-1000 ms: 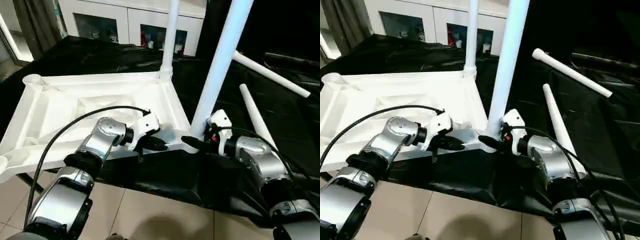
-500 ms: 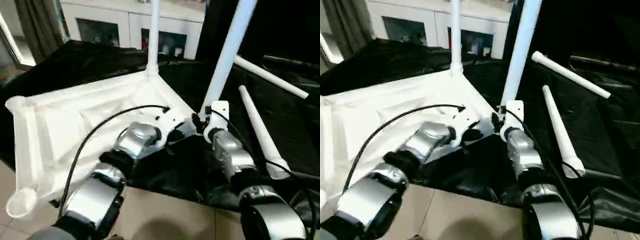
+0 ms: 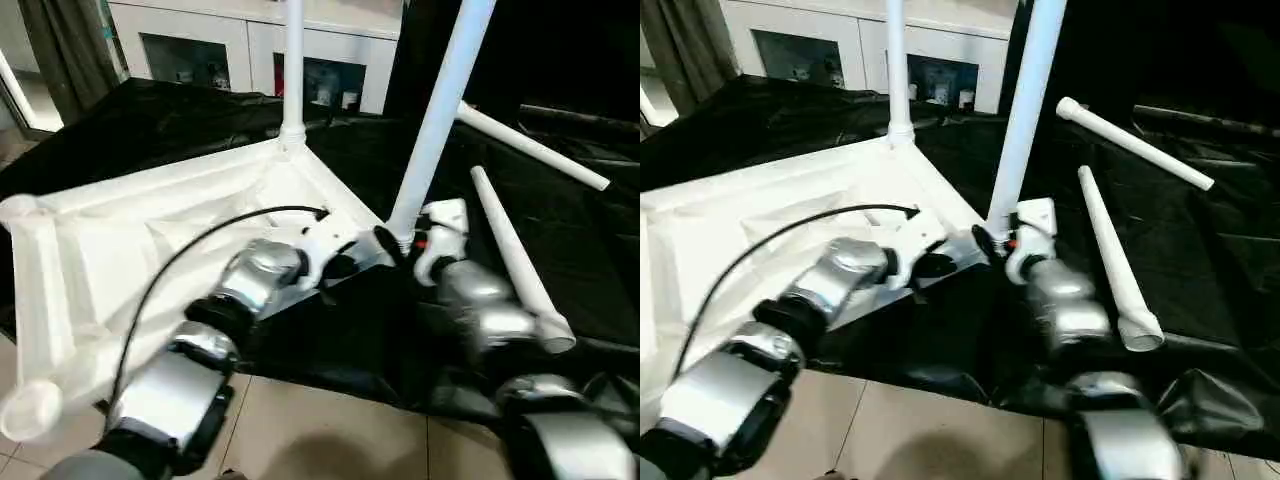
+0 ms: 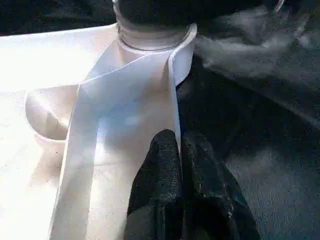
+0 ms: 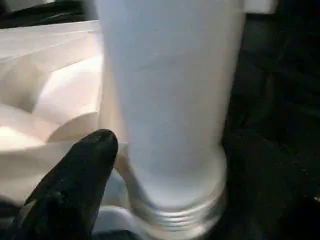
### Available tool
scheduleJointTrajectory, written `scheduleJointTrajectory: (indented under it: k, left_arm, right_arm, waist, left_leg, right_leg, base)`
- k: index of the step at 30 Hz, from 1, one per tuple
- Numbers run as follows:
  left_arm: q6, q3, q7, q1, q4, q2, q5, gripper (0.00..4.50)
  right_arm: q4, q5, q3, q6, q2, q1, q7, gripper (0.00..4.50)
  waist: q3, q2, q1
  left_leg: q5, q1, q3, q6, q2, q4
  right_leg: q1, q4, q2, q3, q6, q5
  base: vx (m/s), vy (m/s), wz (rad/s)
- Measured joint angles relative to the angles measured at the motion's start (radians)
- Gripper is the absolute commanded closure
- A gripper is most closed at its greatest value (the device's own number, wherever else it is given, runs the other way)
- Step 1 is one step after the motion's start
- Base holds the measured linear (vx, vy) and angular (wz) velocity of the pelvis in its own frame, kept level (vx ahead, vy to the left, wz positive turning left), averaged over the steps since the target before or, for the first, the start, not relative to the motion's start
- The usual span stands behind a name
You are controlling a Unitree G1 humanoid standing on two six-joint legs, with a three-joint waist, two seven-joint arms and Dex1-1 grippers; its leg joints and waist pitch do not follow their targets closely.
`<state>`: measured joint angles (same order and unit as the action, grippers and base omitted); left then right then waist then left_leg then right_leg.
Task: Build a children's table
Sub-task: Rotate leg to tighten
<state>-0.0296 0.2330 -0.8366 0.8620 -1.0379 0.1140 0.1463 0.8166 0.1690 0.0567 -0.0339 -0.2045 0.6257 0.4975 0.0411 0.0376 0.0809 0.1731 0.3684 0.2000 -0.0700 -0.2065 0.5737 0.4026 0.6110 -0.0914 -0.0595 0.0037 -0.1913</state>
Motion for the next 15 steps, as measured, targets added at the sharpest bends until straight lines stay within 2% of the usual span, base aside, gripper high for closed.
scheduleJointTrajectory:
  k: [6, 11, 14, 15]
  left_arm:
    - [0.049, 0.006, -0.216, -0.041, 0.055, 0.077, -0.025, 4.50]
    - [0.052, 0.015, -0.325, -0.066, 0.097, 0.103, -0.038, 4.50]
    - [0.053, 0.015, -0.349, -0.068, 0.100, 0.110, -0.040, 4.50]
    - [0.053, 0.015, -0.349, -0.068, 0.100, 0.110, -0.040, 4.50]
  right_arm:
    - [-0.102, -0.010, -0.104, -0.023, -0.109, -0.057, 0.278, 0.20]
    - [-0.180, -0.009, -0.159, -0.042, -0.153, -0.085, 0.442, 0.20]
    - [-0.184, -0.011, -0.176, -0.042, -0.156, -0.086, 0.471, 0.20]
    - [-0.182, -0.013, -0.176, -0.040, -0.156, -0.086, 0.471, 0.36]
  waist:
    - [0.001, -0.001, 0.005]
    - [0.001, -0.001, 0.012]
    - [0.001, 0.001, 0.014]
    - [0.002, 0.001, 0.013]
  left_leg:
    - [-0.001, 0.001, 0.000, 0.002, 0.000, 0.000]
    - [-0.001, 0.002, 0.001, 0.001, 0.000, 0.002]
    - [0.000, 0.002, 0.001, 0.000, 0.000, 0.002]
    - [0.000, 0.002, 0.001, 0.000, 0.000, 0.002]
  right_leg:
    - [0.001, -0.001, 0.000, 0.000, 0.000, -0.001]
    - [0.001, -0.001, 0.000, 0.000, -0.001, -0.002]
    - [0.001, 0.000, -0.001, 0.000, -0.001, -0.002]
    - [0.001, 0.000, -0.001, 0.000, -0.001, -0.002]
  base:
    - [0.000, 0.000, 0.00]
    - [0.000, 0.000, 0.00]
    - [0.000, 0.000, 0.00]
    - [0.000, 0.000, 0.00]
